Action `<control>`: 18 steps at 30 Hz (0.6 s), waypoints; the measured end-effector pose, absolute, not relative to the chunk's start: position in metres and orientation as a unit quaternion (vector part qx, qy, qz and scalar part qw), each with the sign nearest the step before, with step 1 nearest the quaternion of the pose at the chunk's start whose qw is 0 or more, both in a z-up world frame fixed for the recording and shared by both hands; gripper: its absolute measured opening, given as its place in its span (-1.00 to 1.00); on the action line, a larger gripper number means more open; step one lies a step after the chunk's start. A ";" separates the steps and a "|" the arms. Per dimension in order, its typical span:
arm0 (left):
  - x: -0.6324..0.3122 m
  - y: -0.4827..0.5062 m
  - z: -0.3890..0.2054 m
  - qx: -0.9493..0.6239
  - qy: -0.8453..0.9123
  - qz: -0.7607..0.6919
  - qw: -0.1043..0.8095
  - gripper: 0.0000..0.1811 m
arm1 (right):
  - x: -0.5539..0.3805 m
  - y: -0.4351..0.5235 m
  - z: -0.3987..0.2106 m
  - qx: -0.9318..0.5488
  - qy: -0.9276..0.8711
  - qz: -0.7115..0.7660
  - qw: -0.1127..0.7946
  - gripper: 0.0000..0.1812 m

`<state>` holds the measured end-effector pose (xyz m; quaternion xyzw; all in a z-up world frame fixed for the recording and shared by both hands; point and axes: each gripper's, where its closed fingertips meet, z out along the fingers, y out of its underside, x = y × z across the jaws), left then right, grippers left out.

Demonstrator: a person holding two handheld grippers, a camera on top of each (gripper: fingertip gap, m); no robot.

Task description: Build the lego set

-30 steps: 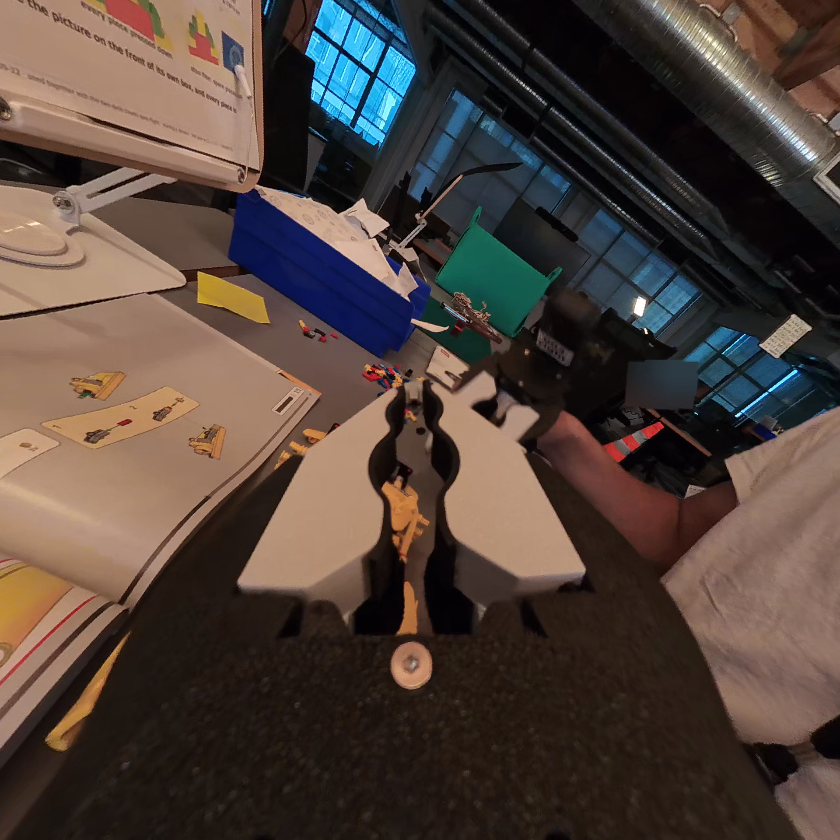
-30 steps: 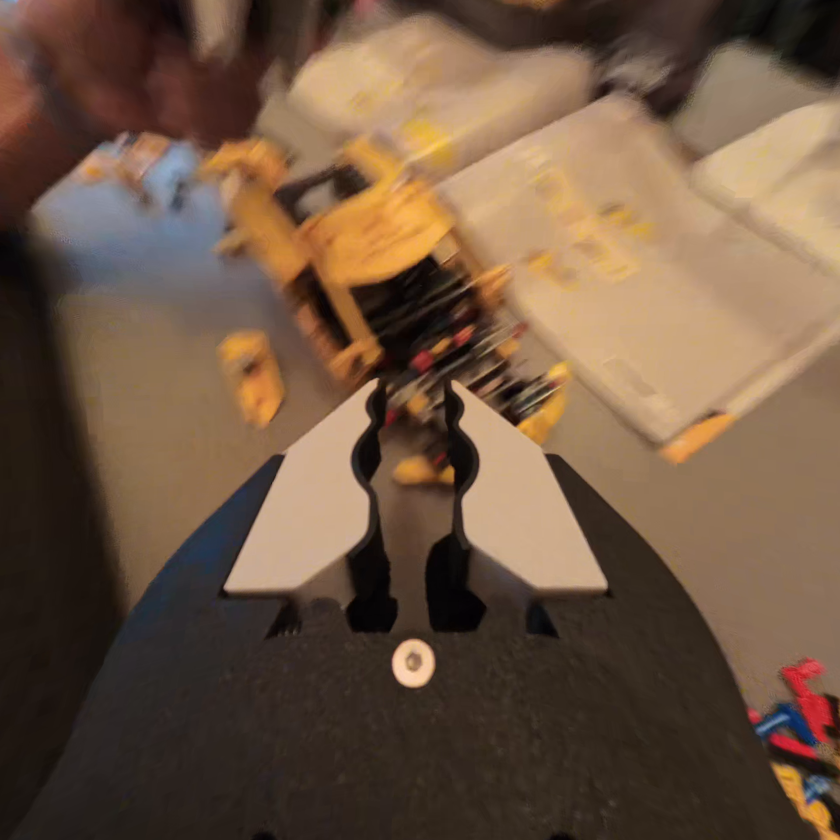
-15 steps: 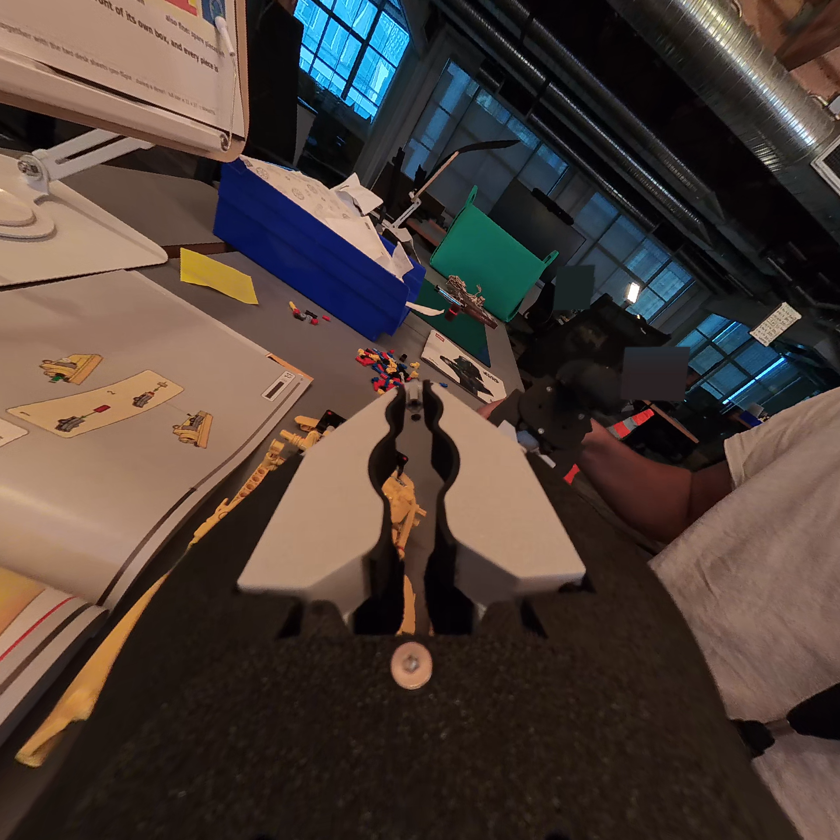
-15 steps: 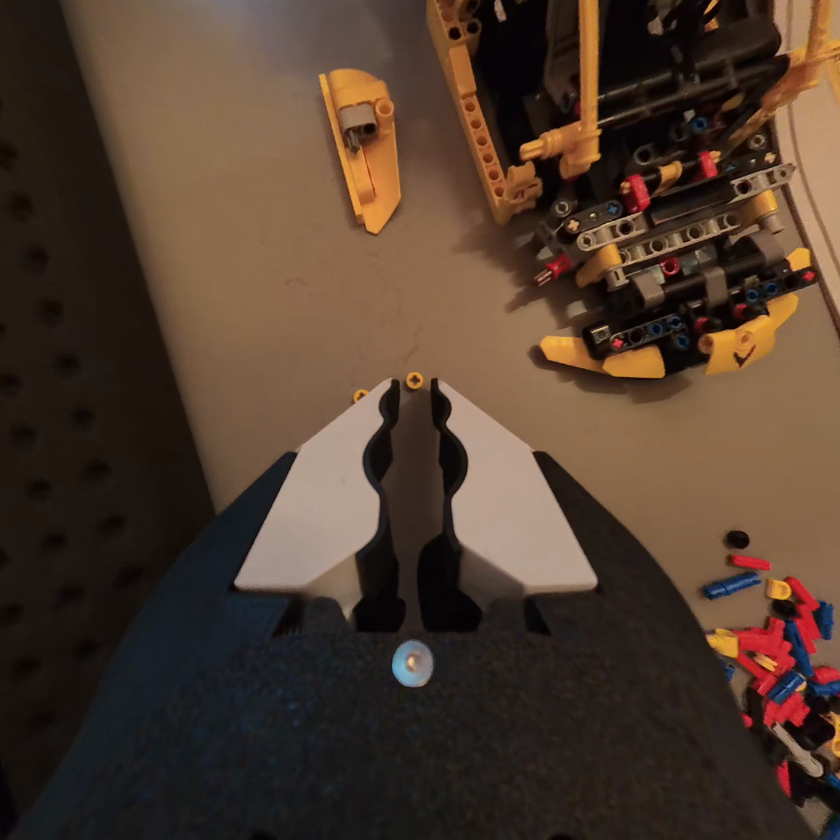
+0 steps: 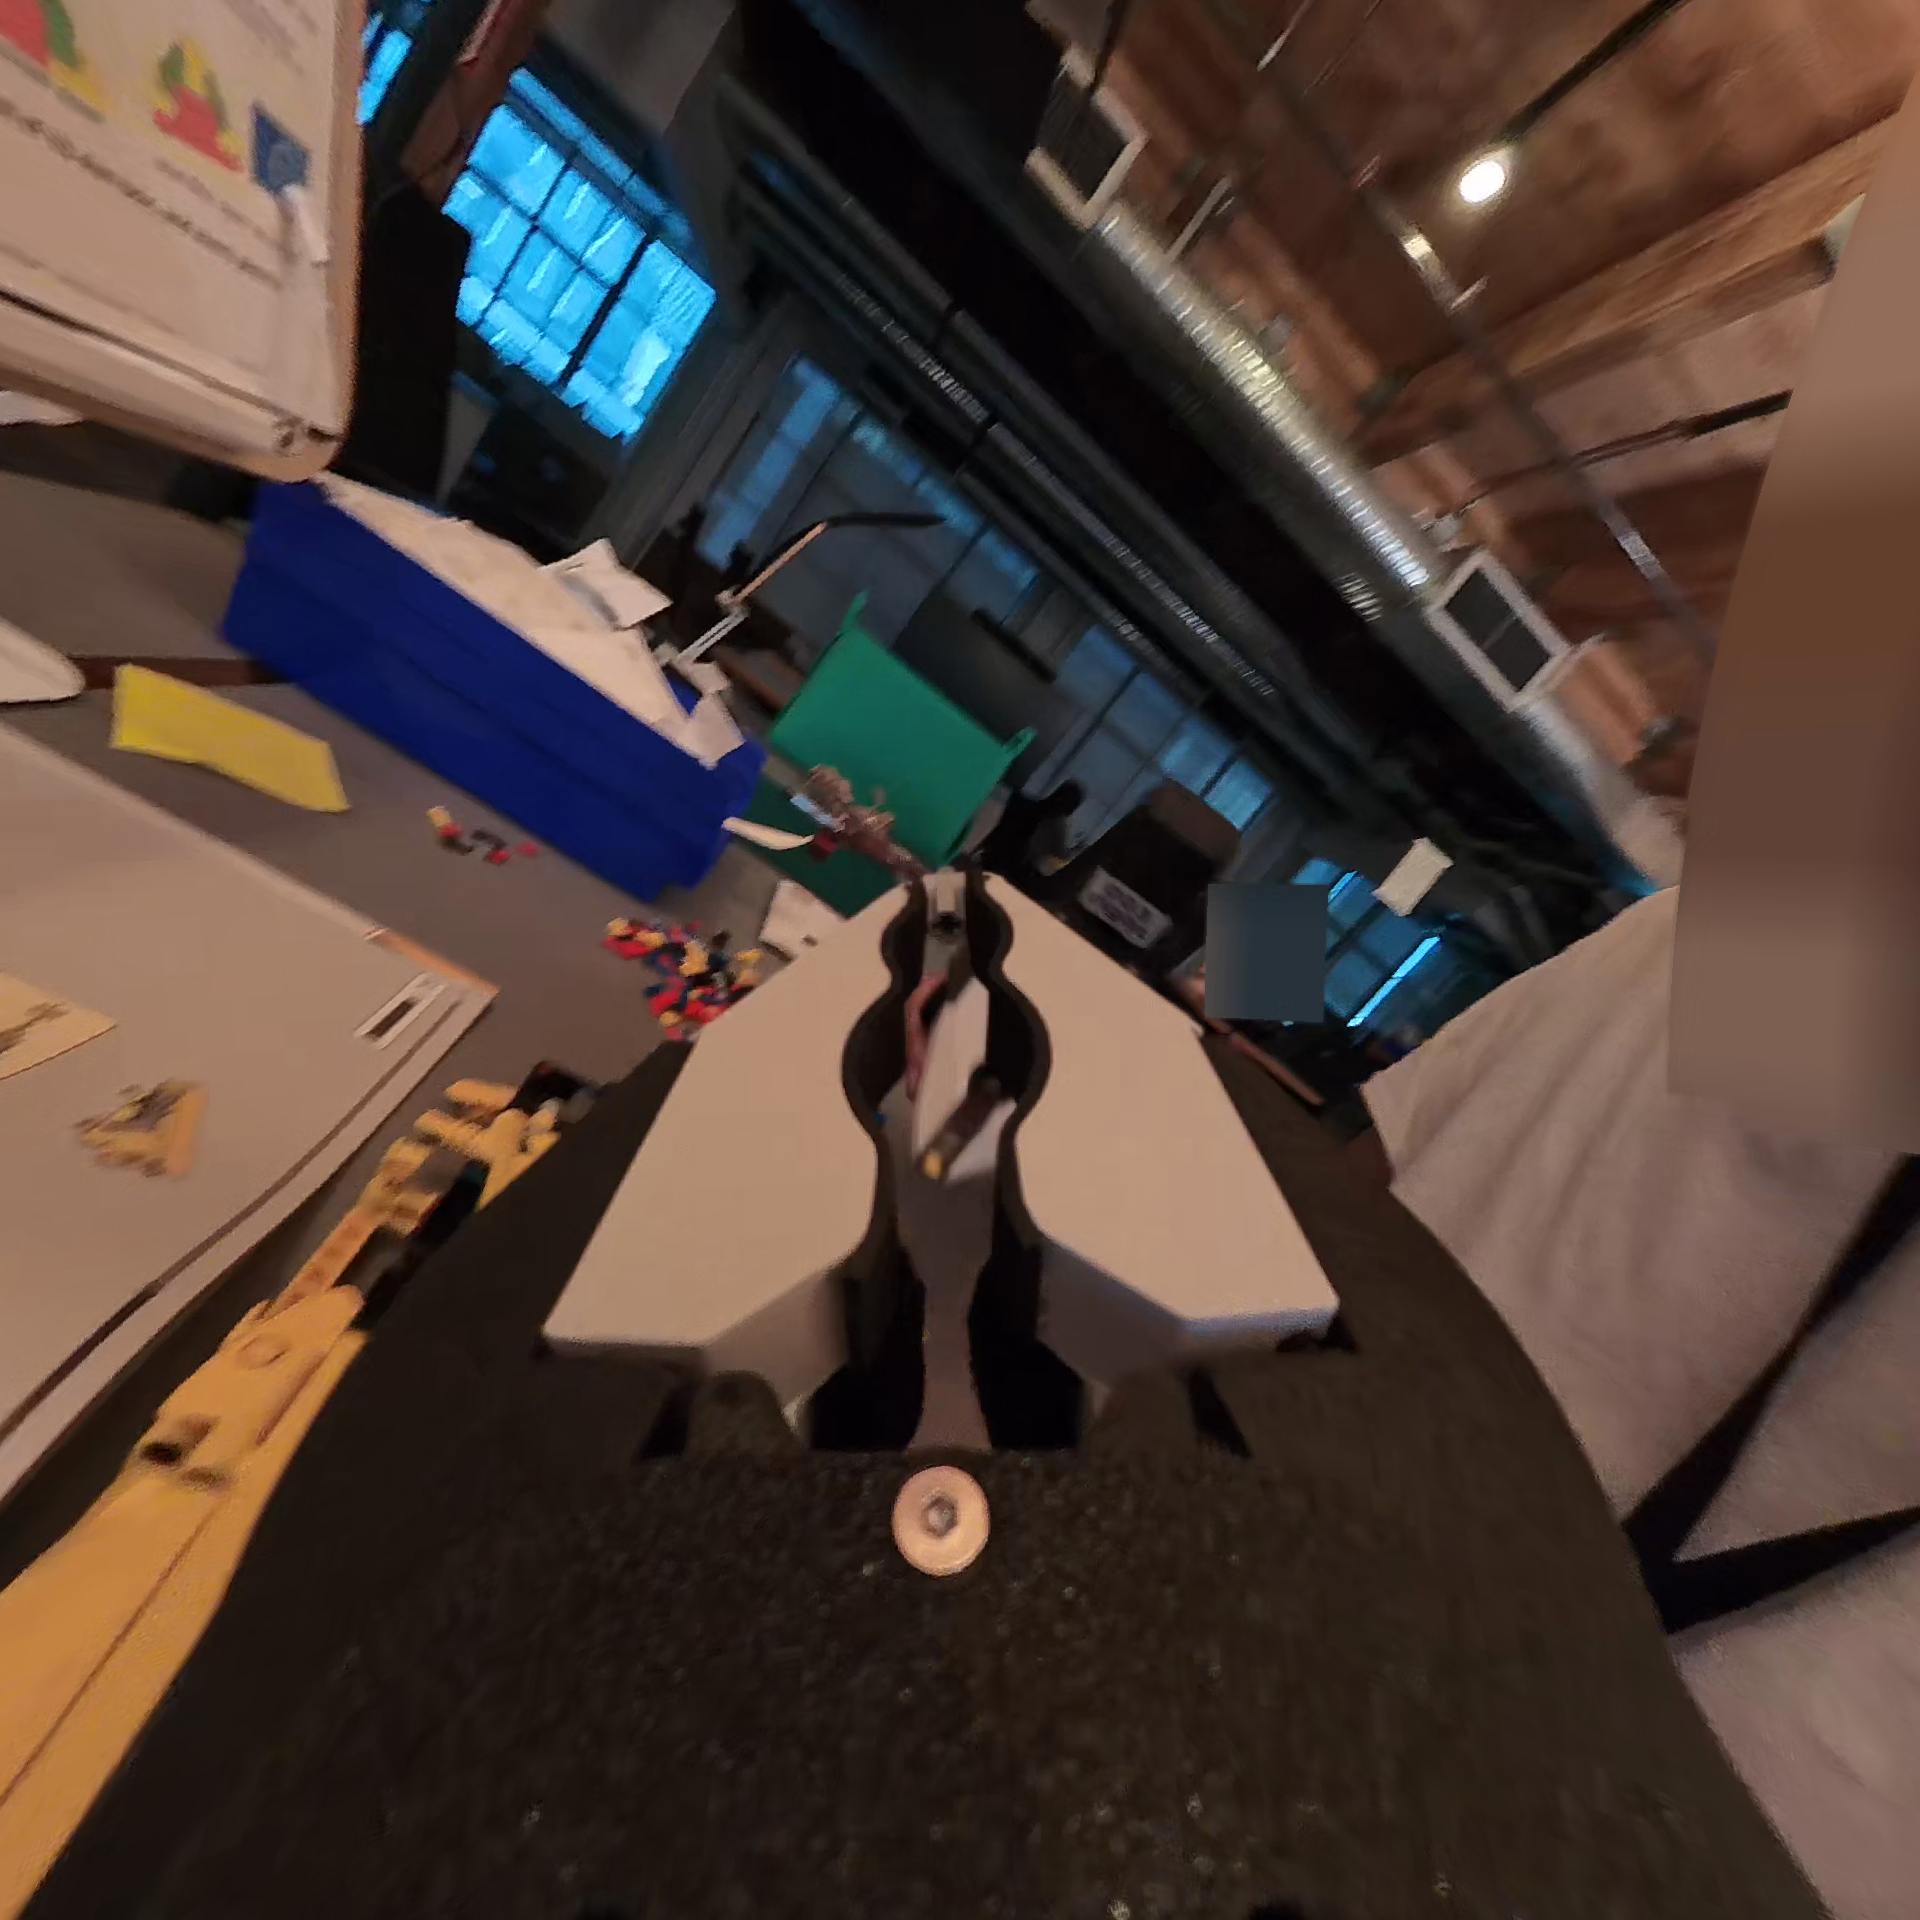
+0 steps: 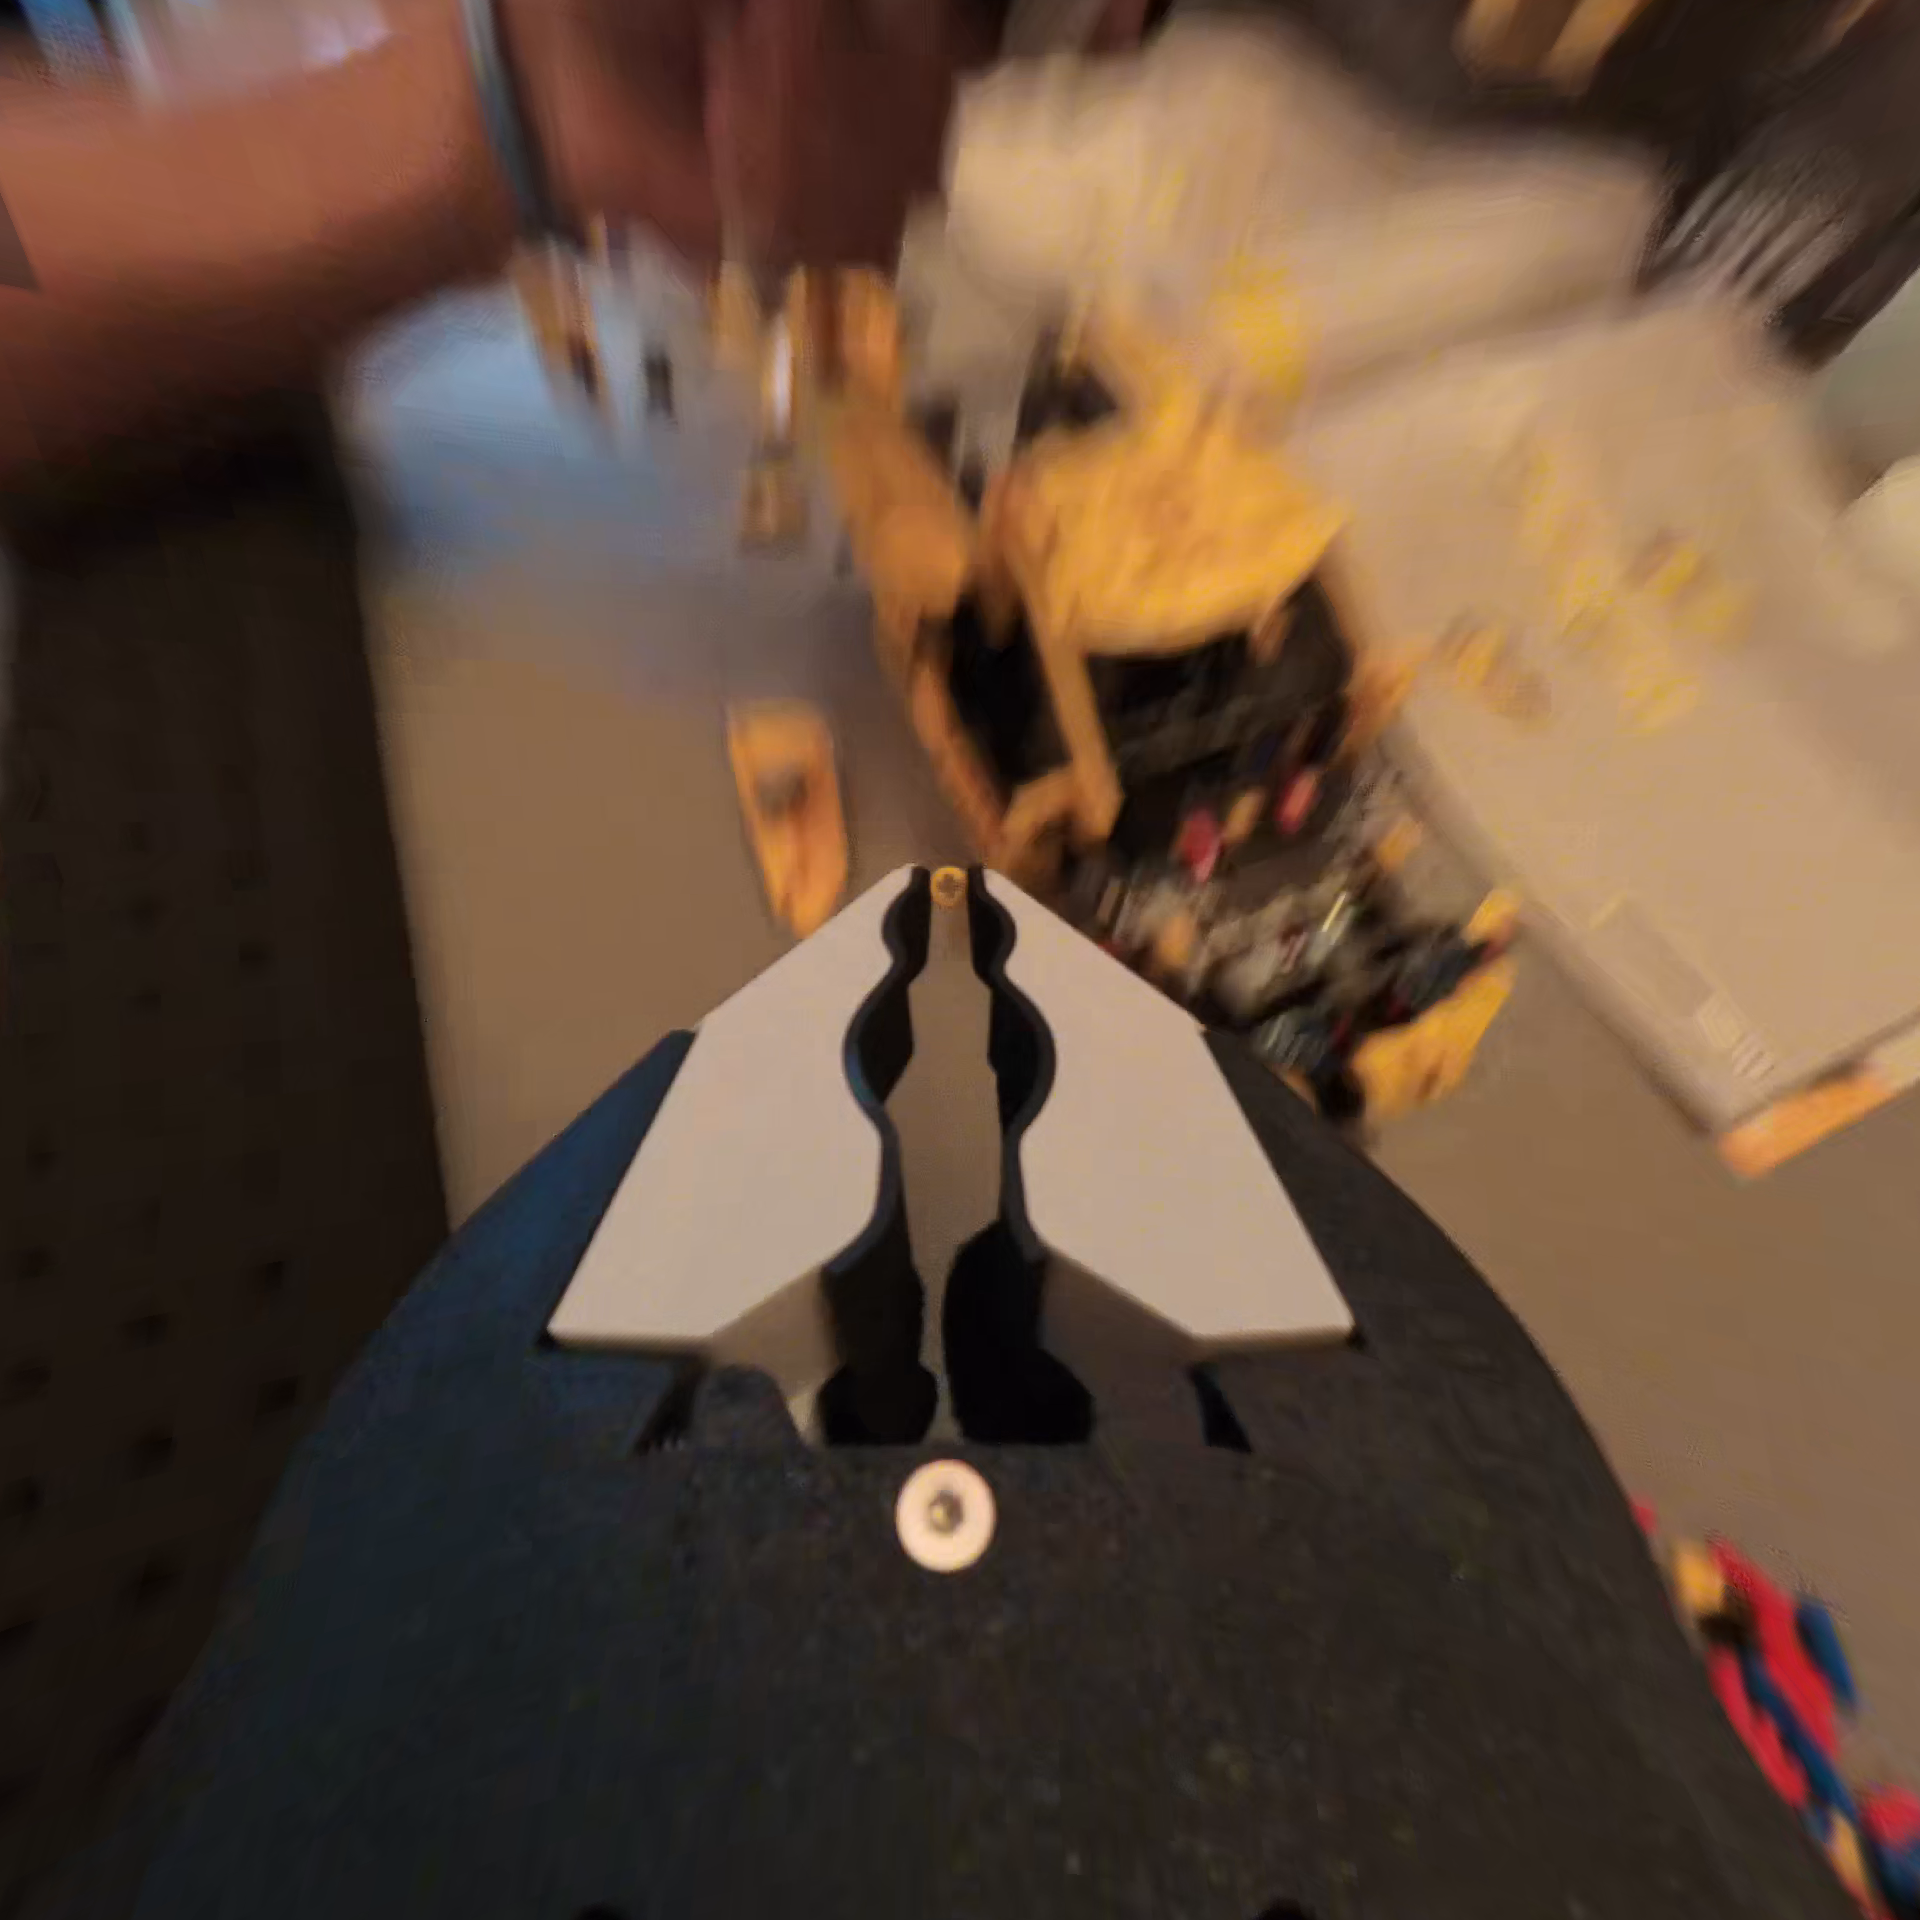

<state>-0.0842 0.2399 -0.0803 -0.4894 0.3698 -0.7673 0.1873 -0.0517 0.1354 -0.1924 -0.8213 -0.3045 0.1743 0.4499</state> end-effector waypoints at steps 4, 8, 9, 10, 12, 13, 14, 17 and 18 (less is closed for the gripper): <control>-0.087 0.229 -0.064 -0.440 0.347 -0.811 0.167 -0.93 | -0.059 0.182 -0.073 -0.670 -0.183 0.311 0.649 -0.95; -0.086 0.215 -0.054 -0.413 0.338 -0.833 0.146 -0.93 | -0.073 0.202 -0.061 -0.636 -0.175 0.332 0.675 -0.95; -0.085 0.212 -0.053 -0.411 0.342 -0.832 0.147 -0.93 | -0.074 0.203 -0.059 -0.631 -0.161 0.350 0.674 -0.96; -0.085 0.209 -0.052 -0.410 0.348 -0.829 0.150 -0.93 | -0.073 0.203 -0.055 -0.619 -0.143 0.373 0.676 -0.96; -0.083 0.205 -0.050 -0.409 0.356 -0.825 0.157 -0.93 | -0.069 0.202 -0.050 -0.600 -0.110 0.430 0.665 -0.96; -0.083 0.205 -0.049 -0.410 0.354 -0.825 0.160 -0.93 | -0.068 0.202 -0.049 -0.590 -0.101 0.446 0.665 -0.96; -0.083 0.205 -0.048 -0.409 0.350 -0.827 0.160 -0.93 | -0.068 0.200 -0.048 -0.582 -0.096 0.459 0.664 -0.96; -0.082 0.205 -0.047 -0.411 0.346 -0.828 0.162 -0.93 | -0.073 0.200 -0.052 -0.589 -0.101 0.457 0.659 -0.96; -0.082 0.204 -0.045 -0.409 0.346 -0.828 0.163 -0.93 | -0.073 0.201 -0.052 -0.588 -0.097 0.462 0.657 -0.96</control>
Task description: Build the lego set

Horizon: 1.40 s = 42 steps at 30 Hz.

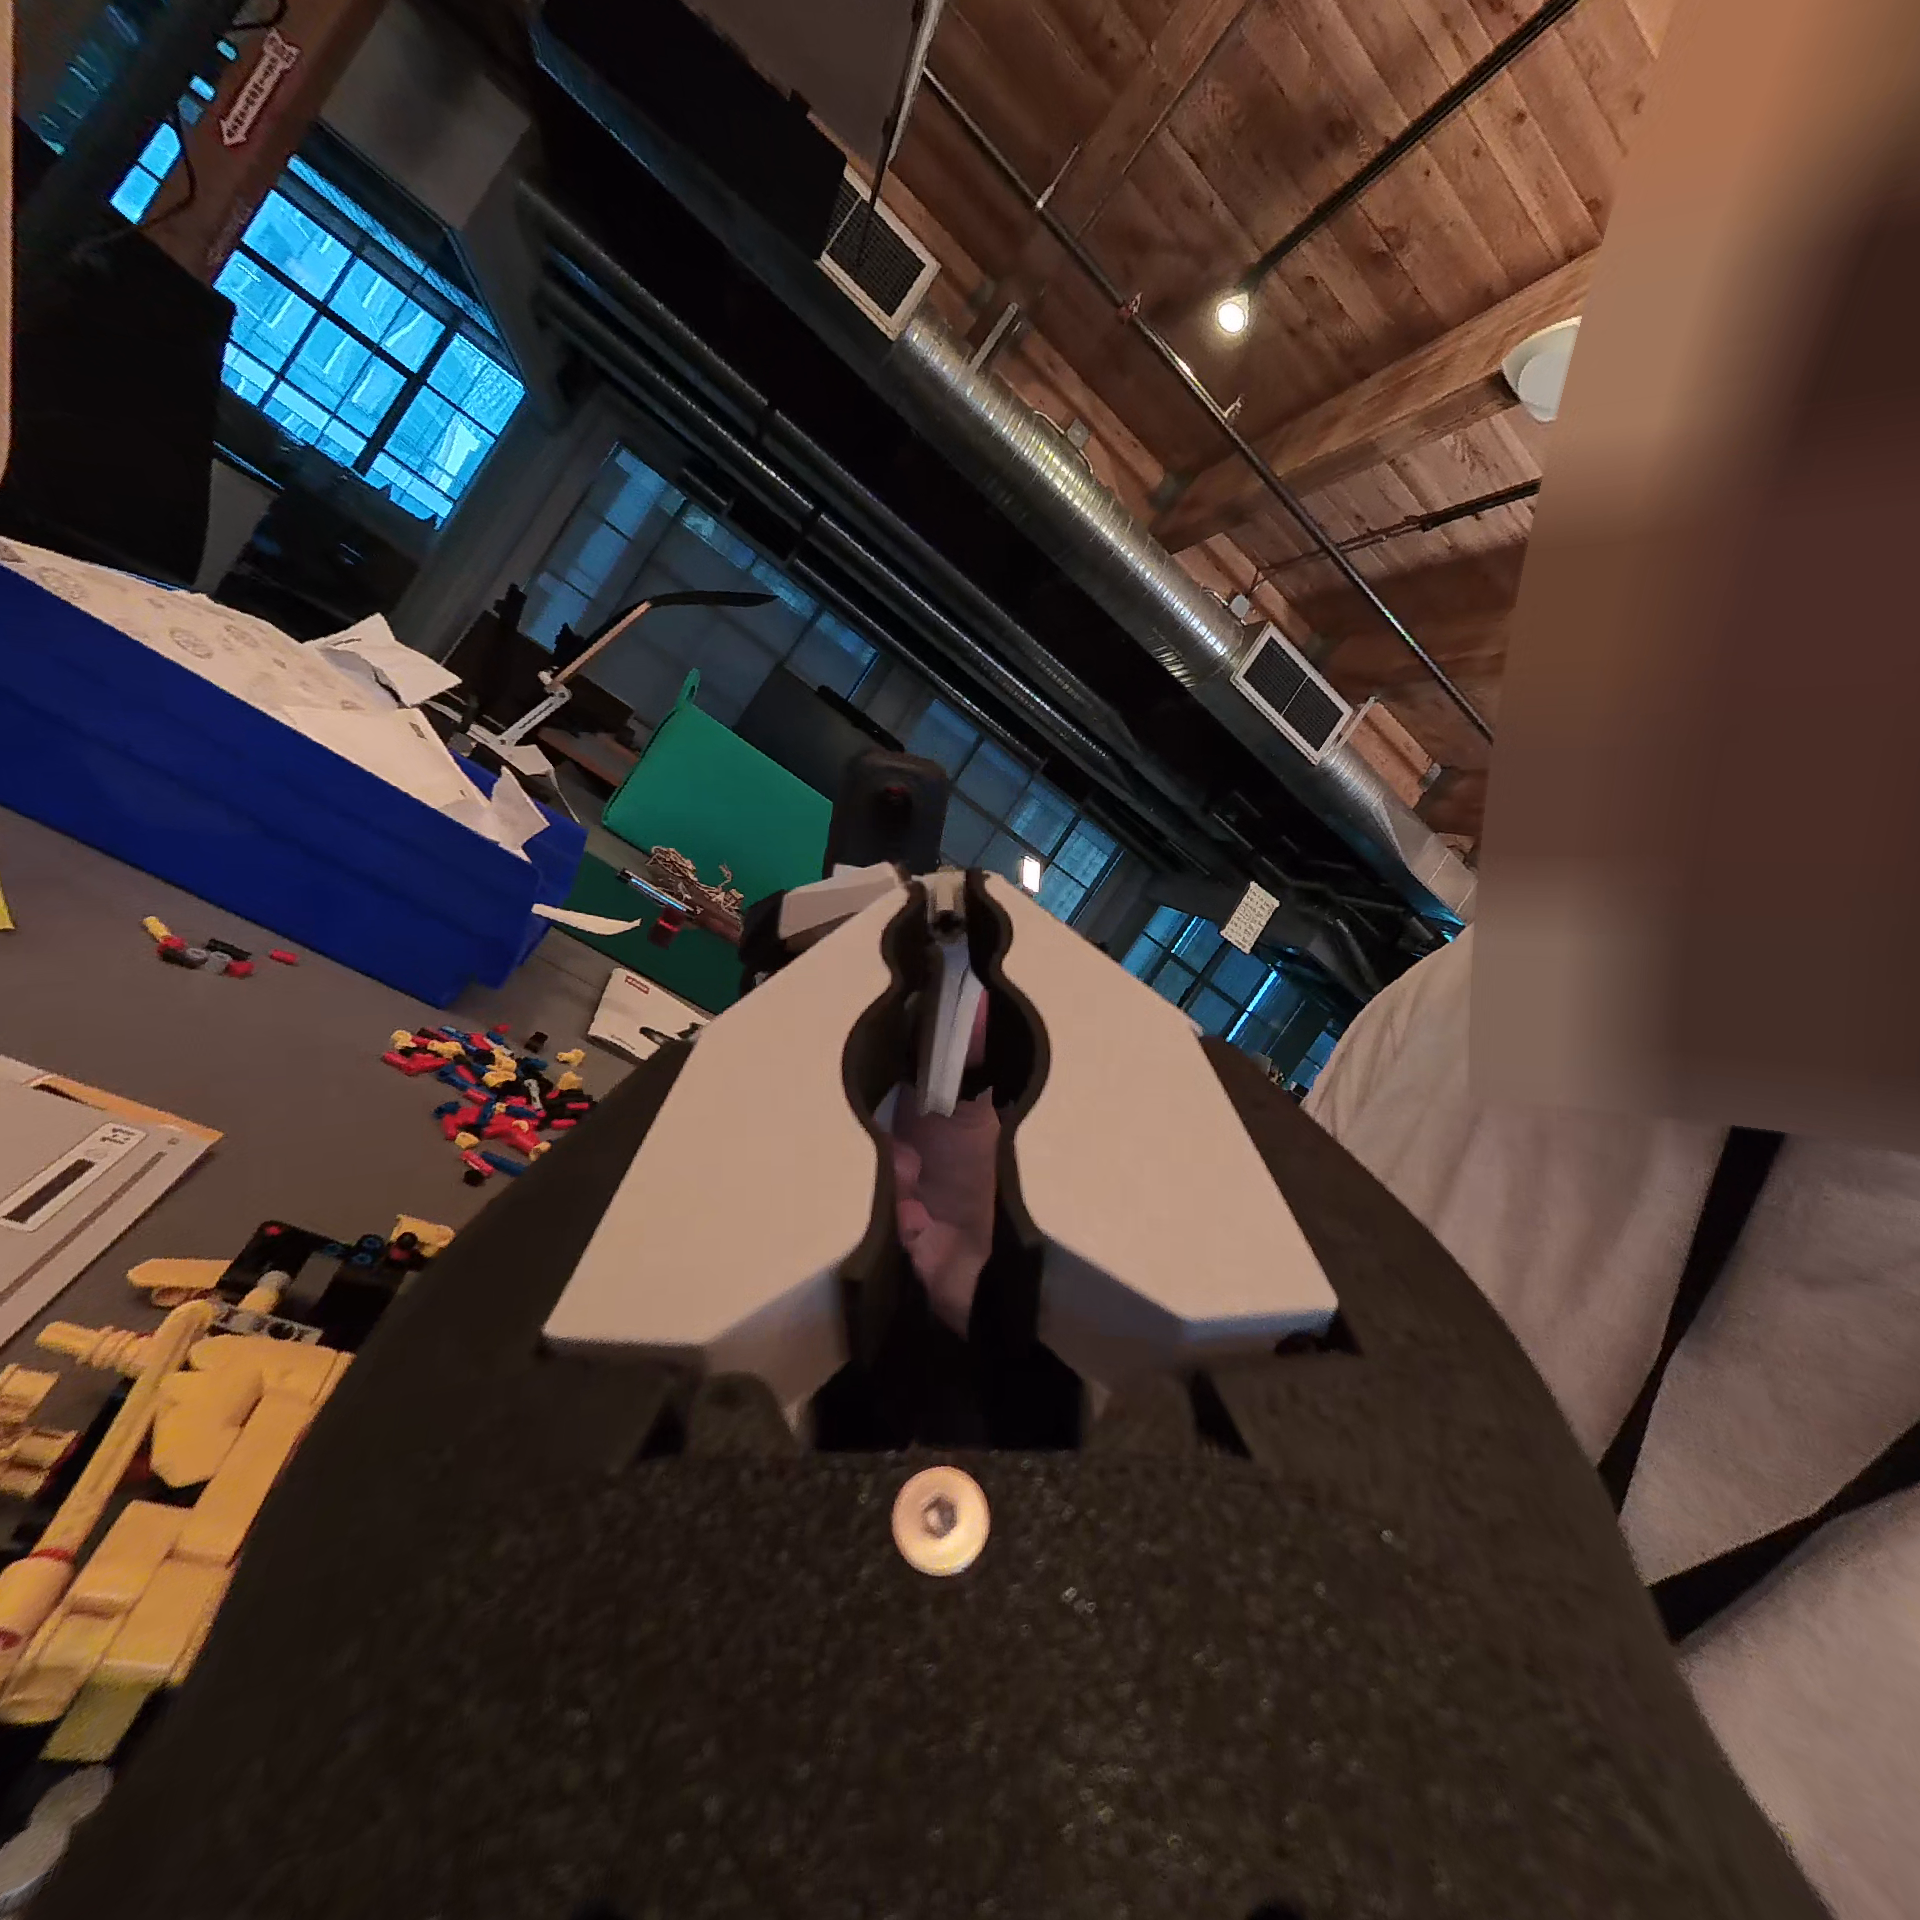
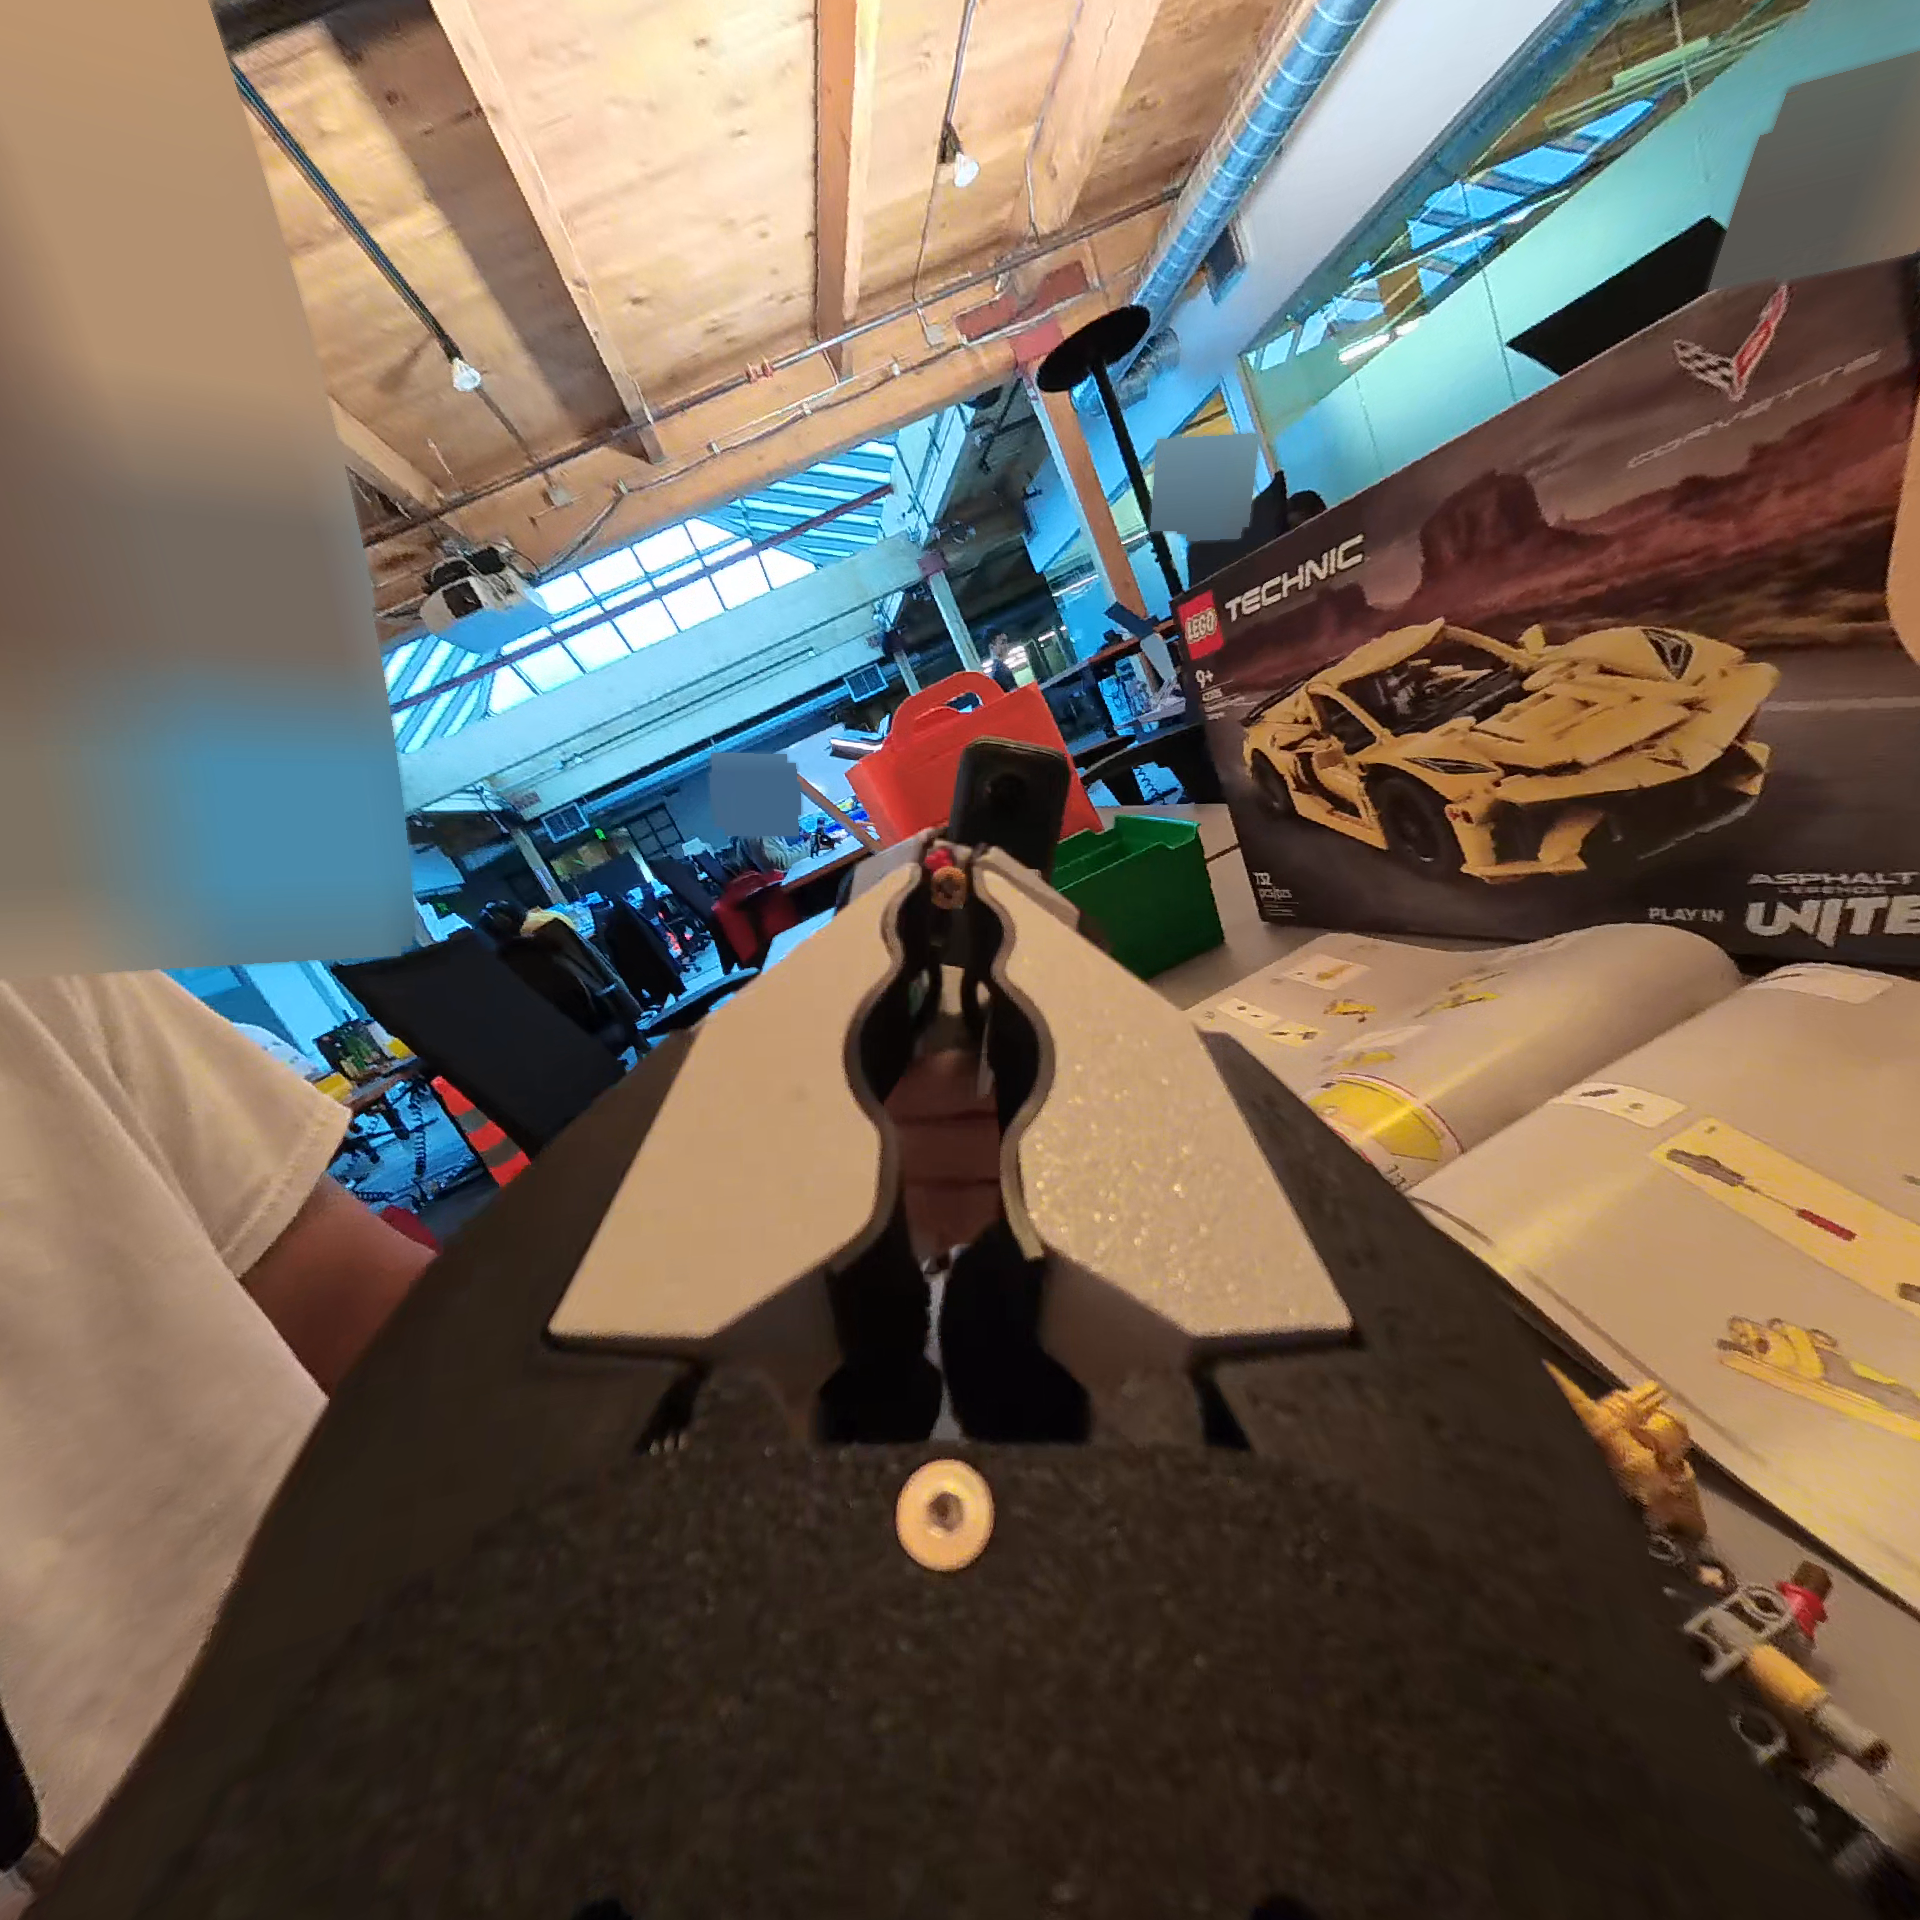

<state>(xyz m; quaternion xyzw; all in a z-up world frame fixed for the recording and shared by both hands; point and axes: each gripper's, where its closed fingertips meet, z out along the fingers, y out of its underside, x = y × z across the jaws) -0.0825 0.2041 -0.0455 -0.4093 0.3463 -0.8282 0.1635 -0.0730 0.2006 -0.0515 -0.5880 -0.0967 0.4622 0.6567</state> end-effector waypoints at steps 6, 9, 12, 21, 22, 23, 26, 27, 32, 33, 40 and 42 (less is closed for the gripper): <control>-0.083 0.205 -0.042 -0.410 0.346 -0.825 0.178 -0.93 | -0.069 0.202 -0.046 -0.557 -0.068 0.515 0.648 -0.96; -0.082 0.205 -0.043 -0.414 0.351 -0.819 0.186 -0.93 | -0.072 0.202 -0.045 -0.550 -0.065 0.527 0.644 -0.96; -0.081 0.207 -0.043 -0.418 0.345 -0.818 0.194 -0.93 | -0.072 0.204 -0.047 -0.554 -0.061 0.521 0.647 -0.96; -0.074 0.209 -0.046 -0.434 0.352 -0.791 0.248 -0.93 | -0.064 0.209 -0.048 -0.536 -0.025 0.531 0.656 -0.96; -0.073 0.209 -0.047 -0.437 0.359 -0.783 0.259 -0.93 | -0.063 0.209 -0.049 -0.534 -0.021 0.538 0.652 -0.96; -0.072 0.209 -0.047 -0.438 0.366 -0.775 0.271 -0.93 | -0.063 0.209 -0.049 -0.532 -0.021 0.540 0.651 -0.96; -0.072 0.209 -0.048 -0.441 0.377 -0.760 0.293 -0.92 | -0.063 0.209 -0.049 -0.530 -0.021 0.543 0.651 -0.95; -0.071 0.209 -0.048 -0.444 0.378 -0.755 0.299 -0.92 | -0.062 0.210 -0.050 -0.532 -0.023 0.533 0.657 -0.96; -0.068 0.208 -0.048 -0.438 0.349 -0.779 0.282 -0.93 | -0.060 0.209 -0.049 -0.537 -0.041 0.496 0.682 -0.95; -0.068 0.208 -0.048 -0.438 0.346 -0.780 0.282 -0.93 | -0.059 0.209 -0.049 -0.538 -0.044 0.489 0.685 -0.95; -0.062 0.210 -0.049 -0.444 0.315 -0.783 0.301 -0.93 | -0.054 0.212 -0.050 -0.545 -0.034 0.440 0.712 -0.96; -0.061 0.209 -0.048 -0.441 0.300 -0.791 0.301 -0.93 | -0.053 0.211 -0.047 -0.531 -0.022 0.452 0.716 -0.95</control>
